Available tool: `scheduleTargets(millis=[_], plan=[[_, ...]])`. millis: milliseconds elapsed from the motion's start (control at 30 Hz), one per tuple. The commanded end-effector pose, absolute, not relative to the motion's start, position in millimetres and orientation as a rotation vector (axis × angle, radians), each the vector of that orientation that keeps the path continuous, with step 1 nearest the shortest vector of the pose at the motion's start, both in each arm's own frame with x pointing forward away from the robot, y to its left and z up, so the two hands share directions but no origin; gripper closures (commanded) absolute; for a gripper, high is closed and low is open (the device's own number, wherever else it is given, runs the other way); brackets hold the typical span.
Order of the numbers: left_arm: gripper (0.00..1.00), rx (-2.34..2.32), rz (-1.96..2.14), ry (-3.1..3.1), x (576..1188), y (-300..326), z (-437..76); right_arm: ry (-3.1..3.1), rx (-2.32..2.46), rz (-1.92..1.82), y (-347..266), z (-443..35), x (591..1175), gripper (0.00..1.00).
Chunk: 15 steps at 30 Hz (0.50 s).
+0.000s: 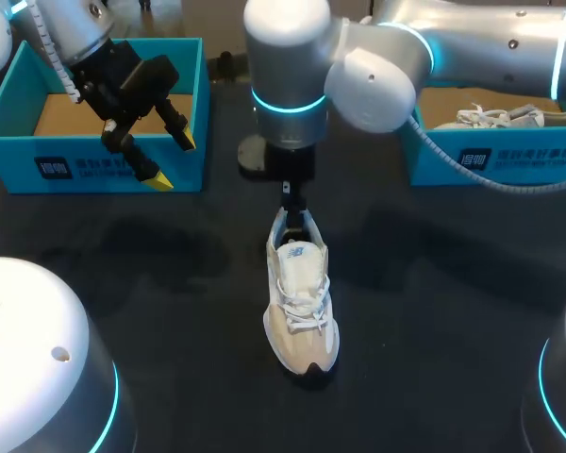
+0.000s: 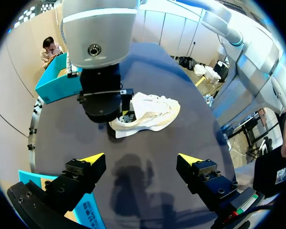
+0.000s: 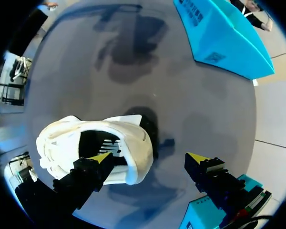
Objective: Take the shoe out of the shoebox, open the shoe tongue, remove and reinsert the insole, then place the shoe into the shoebox
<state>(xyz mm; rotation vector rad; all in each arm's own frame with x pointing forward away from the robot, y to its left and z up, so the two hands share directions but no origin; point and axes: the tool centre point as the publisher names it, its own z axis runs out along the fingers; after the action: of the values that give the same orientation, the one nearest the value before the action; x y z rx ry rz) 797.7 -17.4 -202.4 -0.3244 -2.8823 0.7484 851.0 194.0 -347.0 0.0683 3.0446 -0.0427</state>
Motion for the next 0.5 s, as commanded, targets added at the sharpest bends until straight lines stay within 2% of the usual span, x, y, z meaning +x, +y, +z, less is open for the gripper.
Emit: scheduleTargets(millis=[33,300,333,400,500], plan=[[0.00,-0.325,0.744,-2.883,798,-17,-202,3.053,0.052,-0.045,202,-358,855,0.00],[0.00,-0.325,0.744,-2.883,798,-17,-202,3.069,0.053,-0.067,204,-376,854,0.00],[0.00,-0.325,0.744,-2.883,798,-17,-202,3.072,0.056,-0.069,204,-378,854,0.04],[0.00,-0.325,0.744,-2.883,798,-17,-202,3.076,0.060,-0.077,203,-380,854,0.34],[0.00,-0.325,0.744,-2.883,798,-17,-202,3.086,0.071,-0.088,201,-383,852,0.45]])
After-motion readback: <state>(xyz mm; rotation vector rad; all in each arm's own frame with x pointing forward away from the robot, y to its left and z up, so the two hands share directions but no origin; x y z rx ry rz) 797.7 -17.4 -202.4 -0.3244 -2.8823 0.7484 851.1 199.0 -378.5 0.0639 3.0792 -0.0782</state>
